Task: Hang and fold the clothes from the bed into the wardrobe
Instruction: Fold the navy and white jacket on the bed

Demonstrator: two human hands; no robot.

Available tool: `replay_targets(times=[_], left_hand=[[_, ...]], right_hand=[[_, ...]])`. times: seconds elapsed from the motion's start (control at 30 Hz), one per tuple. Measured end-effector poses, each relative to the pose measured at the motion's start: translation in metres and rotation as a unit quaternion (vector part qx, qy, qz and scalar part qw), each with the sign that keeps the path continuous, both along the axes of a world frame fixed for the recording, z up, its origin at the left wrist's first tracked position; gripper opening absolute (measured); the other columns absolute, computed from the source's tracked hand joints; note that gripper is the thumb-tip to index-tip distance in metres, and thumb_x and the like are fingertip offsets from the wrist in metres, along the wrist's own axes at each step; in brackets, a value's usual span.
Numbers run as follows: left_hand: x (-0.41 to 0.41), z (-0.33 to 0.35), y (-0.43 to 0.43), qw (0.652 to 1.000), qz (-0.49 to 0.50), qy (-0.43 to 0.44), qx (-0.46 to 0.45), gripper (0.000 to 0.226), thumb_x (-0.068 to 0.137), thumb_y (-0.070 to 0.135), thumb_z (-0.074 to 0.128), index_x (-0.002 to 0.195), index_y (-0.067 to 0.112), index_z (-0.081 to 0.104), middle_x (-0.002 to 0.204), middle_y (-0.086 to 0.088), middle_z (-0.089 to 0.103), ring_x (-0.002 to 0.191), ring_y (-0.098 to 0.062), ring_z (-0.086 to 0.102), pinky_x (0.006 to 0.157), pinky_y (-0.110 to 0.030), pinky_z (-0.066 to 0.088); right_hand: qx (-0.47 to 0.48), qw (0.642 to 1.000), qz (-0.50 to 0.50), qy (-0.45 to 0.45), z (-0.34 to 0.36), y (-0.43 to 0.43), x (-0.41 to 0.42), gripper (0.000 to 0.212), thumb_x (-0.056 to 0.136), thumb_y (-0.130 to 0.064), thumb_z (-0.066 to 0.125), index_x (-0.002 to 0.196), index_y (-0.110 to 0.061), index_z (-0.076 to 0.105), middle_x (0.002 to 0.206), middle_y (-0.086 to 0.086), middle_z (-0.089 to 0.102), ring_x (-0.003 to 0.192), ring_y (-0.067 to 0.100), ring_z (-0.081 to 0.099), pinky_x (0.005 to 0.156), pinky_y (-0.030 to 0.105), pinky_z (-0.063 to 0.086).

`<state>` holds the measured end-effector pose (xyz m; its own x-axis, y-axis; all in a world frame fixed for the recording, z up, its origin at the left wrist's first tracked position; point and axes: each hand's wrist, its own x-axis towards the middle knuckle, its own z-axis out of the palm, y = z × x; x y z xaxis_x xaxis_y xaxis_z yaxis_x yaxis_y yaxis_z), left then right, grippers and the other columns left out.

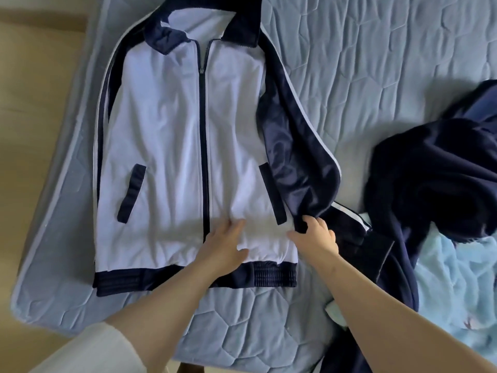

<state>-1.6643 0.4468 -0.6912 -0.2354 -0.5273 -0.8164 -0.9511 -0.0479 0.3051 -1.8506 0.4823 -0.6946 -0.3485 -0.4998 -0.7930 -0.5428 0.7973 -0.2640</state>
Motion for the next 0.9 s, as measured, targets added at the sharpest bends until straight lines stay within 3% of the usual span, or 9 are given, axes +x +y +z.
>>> replay_targets(times=[0.1,0.17,0.27,0.37,0.43,0.53,0.73,0.83,0.9], left_hand=[[-0.013,0.008,-0.02,0.994,0.108,0.023,0.003,0.063,0.093,0.029,0.05,0.147,0.029,0.018,0.152,-0.004,0.025,0.123,-0.025,0.047,0.096,-0.032,0.041],[-0.022,0.02,-0.033,0.991,0.126,0.041,-0.012,0.061,0.094,0.029,0.048,0.147,0.029,0.018,0.149,-0.005,0.029,0.109,-0.022,0.055,0.084,-0.027,0.044],[-0.034,0.042,-0.05,0.991,0.119,0.061,-0.025,0.06,0.093,0.03,0.045,0.147,0.03,0.018,0.146,-0.003,0.031,0.093,-0.021,0.06,0.078,-0.031,0.05],[-0.043,0.062,-0.065,0.985,0.148,0.084,-0.039,0.059,0.093,0.031,0.047,0.145,0.031,0.022,0.146,-0.002,0.033,0.102,-0.021,0.058,0.082,-0.03,0.046],[-0.044,0.071,-0.072,0.982,0.159,0.092,-0.049,0.057,0.092,0.03,0.047,0.144,0.031,0.025,0.145,-0.004,0.035,0.1,-0.021,0.057,0.08,-0.028,0.044],[-0.043,0.074,-0.078,0.982,0.162,0.077,-0.063,0.054,0.092,0.029,0.047,0.143,0.029,0.028,0.142,-0.006,0.037,0.093,-0.016,0.052,0.077,-0.026,0.042],[-0.019,0.05,-0.068,0.984,0.163,0.061,-0.037,0.055,0.094,0.024,0.046,0.145,0.025,0.026,0.146,-0.004,0.033,0.096,-0.015,0.051,0.074,-0.023,0.04],[-0.004,0.031,-0.057,0.987,0.146,0.058,-0.01,0.056,0.094,0.024,0.048,0.145,0.023,0.026,0.15,-0.001,0.027,0.122,-0.017,0.044,0.086,-0.021,0.035],[0.002,0.018,-0.048,0.991,0.122,0.056,0.002,0.052,0.093,0.022,0.049,0.143,0.021,0.032,0.15,-0.001,0.03,0.13,-0.018,0.037,0.097,-0.025,0.036]], right_hand=[[-0.151,0.983,-0.094,-0.046,0.019,-0.023,-0.008,0.047,0.084,-0.021,0.057,0.129,-0.015,0.047,0.124,0.001,0.041,0.103,0.017,0.042,0.079,0.023,0.029],[-0.234,0.964,-0.119,-0.04,0.039,-0.051,-0.021,0.045,0.084,-0.015,0.057,0.128,-0.012,0.048,0.12,0.002,0.039,0.112,0.021,0.042,0.081,0.018,0.027],[-0.314,0.934,-0.16,-0.057,0.081,-0.111,-0.044,0.063,0.085,-0.014,0.056,0.143,-0.013,0.032,0.144,0.002,0.027,0.131,0.019,0.031,0.095,0.021,0.026],[-0.425,0.891,-0.149,-0.063,0.129,-0.162,-0.061,0.079,0.083,-0.018,0.056,0.15,-0.02,0.014,0.157,0.001,0.003,0.143,0.012,0.007,0.099,0.02,0.018],[-0.47,0.874,-0.119,-0.032,0.146,-0.175,-0.066,0.085,0.08,-0.02,0.055,0.15,-0.029,0.007,0.158,-0.001,-0.002,0.141,0.006,0.005,0.1,0.023,0.024],[-0.397,0.91,-0.117,0.011,0.133,-0.158,-0.061,0.08,0.085,-0.016,0.051,0.149,-0.035,0.007,0.158,-0.005,0.003,0.14,0.012,0.021,0.105,0.038,0.032],[-0.058,0.991,-0.116,-0.037,0.05,-0.087,-0.021,0.061,0.086,-0.019,0.048,0.143,-0.02,0.026,0.14,0.007,0.038,0.119,0.032,0.046,0.098,0.047,0.041],[-0.002,0.982,-0.162,-0.094,0.022,-0.071,0.004,0.052,0.085,-0.016,0.048,0.135,-0.012,0.032,0.102,0.007,0.054,0.082,0.021,0.055,0.066,0.031,0.046],[0.019,0.982,-0.16,-0.095,0.006,-0.062,0.012,0.046,0.085,-0.015,0.05,0.128,-0.011,0.034,0.086,0.006,0.05,0.071,0.02,0.05,0.057,0.027,0.04]])
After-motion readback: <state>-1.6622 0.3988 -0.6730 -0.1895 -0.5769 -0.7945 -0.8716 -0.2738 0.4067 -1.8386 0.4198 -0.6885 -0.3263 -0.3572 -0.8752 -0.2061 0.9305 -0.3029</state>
